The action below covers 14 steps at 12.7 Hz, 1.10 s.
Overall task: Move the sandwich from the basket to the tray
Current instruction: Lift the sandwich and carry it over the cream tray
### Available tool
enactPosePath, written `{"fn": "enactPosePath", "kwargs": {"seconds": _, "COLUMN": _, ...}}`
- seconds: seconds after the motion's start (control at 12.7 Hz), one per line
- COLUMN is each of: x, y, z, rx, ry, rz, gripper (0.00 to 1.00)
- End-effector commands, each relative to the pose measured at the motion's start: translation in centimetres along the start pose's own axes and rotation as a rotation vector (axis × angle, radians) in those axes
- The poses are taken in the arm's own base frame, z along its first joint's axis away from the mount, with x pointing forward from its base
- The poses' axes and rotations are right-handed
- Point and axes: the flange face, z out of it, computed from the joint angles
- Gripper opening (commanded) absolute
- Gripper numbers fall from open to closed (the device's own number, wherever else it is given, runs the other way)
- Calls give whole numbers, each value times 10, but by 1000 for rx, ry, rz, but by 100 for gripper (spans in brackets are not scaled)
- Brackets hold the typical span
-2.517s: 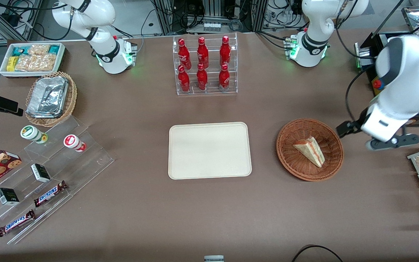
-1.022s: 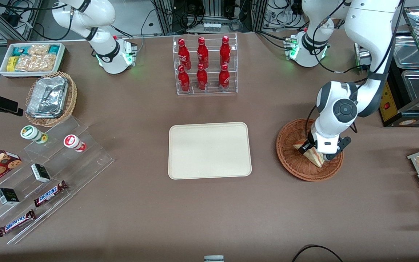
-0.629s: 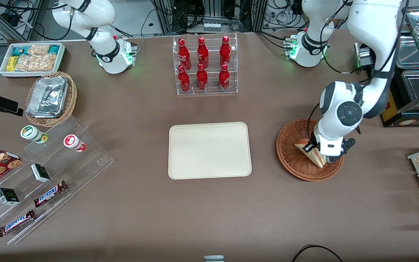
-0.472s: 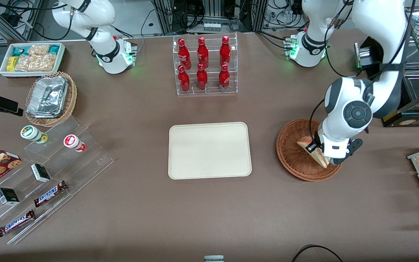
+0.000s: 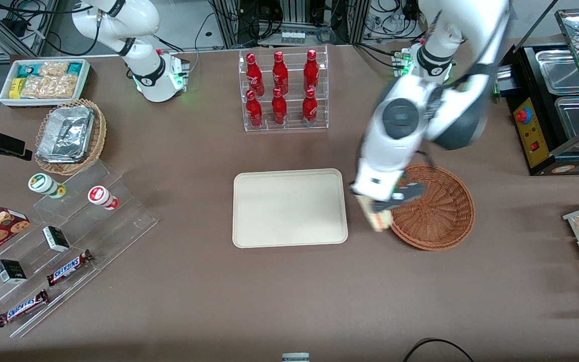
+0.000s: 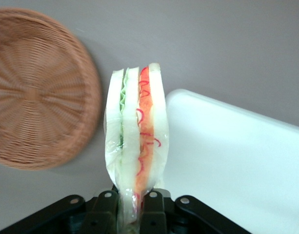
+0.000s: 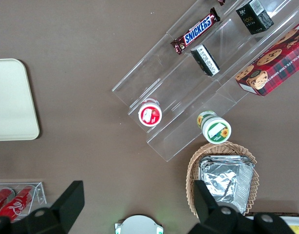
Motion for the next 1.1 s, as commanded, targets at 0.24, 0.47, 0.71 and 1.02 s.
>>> {"fn": "enactPosePath", "kwargs": {"seconds": 0.24, "x": -55, "y": 118, "z": 65, "rx": -64, "ry": 52, "rz": 245, "gripper": 0}}
{"fn": "enactPosePath", "kwargs": {"seconds": 0.47, "x": -79, "y": 145, "z": 105, "rx": -106, "ry": 78, "rz": 309, "gripper": 0}}
{"fn": "enactPosePath", "kwargs": {"seconds": 0.71, "x": -103, "y": 161, "z": 149, "rx": -112, "ry": 79, "rz": 352, "gripper": 0}}
{"fn": "enactPosePath", "kwargs": {"seconds": 1.02, "x": -128, "y": 168, "z": 178, "rx": -79, "ry": 59, "rz": 389, "gripper": 0}}
